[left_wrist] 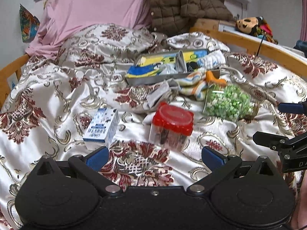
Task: Organize soft objects
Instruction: 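Move both tools down toward the grey sock and beige drawstring pouch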
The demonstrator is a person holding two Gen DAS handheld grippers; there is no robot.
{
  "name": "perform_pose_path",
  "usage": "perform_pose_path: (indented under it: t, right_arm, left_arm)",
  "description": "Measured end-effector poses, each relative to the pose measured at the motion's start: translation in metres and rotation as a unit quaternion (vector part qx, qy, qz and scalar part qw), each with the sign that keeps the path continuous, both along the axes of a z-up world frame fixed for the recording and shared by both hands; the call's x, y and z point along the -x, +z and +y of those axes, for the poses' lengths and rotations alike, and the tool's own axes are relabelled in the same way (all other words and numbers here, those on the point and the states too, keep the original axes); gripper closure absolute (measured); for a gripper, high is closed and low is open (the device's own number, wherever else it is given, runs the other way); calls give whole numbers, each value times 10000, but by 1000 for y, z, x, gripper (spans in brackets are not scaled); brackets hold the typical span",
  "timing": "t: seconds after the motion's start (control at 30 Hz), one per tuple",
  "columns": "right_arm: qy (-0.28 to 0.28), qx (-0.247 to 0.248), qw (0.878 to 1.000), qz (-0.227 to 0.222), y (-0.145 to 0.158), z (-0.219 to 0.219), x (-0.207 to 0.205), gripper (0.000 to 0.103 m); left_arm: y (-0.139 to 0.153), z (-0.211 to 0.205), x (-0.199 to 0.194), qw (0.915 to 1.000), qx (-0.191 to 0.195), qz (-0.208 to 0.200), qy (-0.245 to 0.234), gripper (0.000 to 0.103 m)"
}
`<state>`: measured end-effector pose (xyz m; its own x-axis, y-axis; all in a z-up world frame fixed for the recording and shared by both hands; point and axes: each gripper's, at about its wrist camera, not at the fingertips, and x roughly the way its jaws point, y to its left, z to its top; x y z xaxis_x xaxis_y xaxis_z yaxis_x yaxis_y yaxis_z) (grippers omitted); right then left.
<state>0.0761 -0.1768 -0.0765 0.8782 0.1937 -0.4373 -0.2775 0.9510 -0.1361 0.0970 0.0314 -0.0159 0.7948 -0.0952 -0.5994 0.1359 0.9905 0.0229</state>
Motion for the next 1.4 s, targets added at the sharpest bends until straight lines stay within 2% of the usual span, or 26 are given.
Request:
perform_pose_path:
  t: [0.37,1.4]
  right_arm:
    - [152,240,9982,525,-23,16,-24,1]
    - [622,385,9943,779,-30,18,-39,1]
  left_arm:
    - [-7,0,-8,9992,-70,390,87,1]
    - [-16,10,-25,9943,-151,897,551,1]
